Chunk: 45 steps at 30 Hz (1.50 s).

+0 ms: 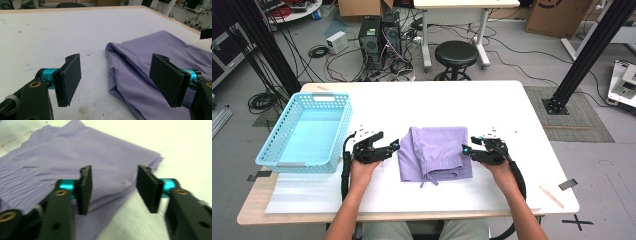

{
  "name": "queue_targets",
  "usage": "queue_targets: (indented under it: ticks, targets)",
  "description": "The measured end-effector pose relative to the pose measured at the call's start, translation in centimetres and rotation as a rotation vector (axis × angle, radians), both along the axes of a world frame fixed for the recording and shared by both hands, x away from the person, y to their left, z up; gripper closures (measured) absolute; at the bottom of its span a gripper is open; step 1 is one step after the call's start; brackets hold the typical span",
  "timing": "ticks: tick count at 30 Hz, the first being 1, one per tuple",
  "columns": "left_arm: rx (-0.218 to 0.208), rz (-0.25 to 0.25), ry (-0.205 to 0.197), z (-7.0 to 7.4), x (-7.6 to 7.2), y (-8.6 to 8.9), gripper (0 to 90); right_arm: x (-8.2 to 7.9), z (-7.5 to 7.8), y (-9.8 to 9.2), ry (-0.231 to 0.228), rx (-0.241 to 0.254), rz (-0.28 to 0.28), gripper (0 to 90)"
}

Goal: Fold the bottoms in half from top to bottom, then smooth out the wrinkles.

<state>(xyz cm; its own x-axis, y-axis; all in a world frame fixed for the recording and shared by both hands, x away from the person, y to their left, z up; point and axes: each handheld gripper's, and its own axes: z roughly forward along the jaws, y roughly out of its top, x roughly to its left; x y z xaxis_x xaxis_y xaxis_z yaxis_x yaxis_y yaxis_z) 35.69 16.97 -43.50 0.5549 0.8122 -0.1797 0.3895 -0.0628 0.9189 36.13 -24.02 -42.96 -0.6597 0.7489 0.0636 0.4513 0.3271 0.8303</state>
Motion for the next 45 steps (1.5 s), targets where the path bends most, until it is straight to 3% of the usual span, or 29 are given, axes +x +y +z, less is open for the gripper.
queue_targets:
  ticks: [5, 10, 14, 21, 30, 35, 41, 45]
  targets:
    - [-0.021, -0.009, -0.028, 0.2, -0.2, 0.1, 24.8, -1.1, 0.1, -1.8, -0.031, -0.03, 0.003, 32.9]
    - [0.007, -0.014, -0.052, 0.6, -0.6, 0.0, 24.8, -2.2, -0.1, -3.2, -0.051, -0.02, -0.029, 21.9]
    - [0.004, -0.019, -0.085, 1.0, -1.0, 0.1, 25.0, -2.5, -0.2, -4.2, -0.063, -0.003, -0.055, 21.9]
    - [0.029, -0.025, -0.08, 1.2, -1.4, 0.0, 25.0, -2.8, -0.1, -4.8, -0.075, 0.01, -0.076, 21.8]
    - [-0.02, -0.007, -0.098, 2.2, -2.0, 0.5, 24.6, -3.0, 0.1, -5.4, -0.084, 0.028, -0.098, 21.9]
    - [-0.035, -0.008, -0.097, 2.7, -2.5, 1.0, 24.5, -2.9, 0.0, -5.5, -0.078, 0.039, -0.105, 21.9]
    - [-0.026, 0.01, -0.098, 3.4, -3.1, 2.2, 24.5, -3.0, -0.1, -5.5, -0.081, 0.04, -0.102, 21.9]
    - [-0.005, 0.015, -0.121, 4.0, -3.8, 3.3, 24.6, -3.1, -0.2, -5.5, -0.079, 0.031, -0.098, 21.9]
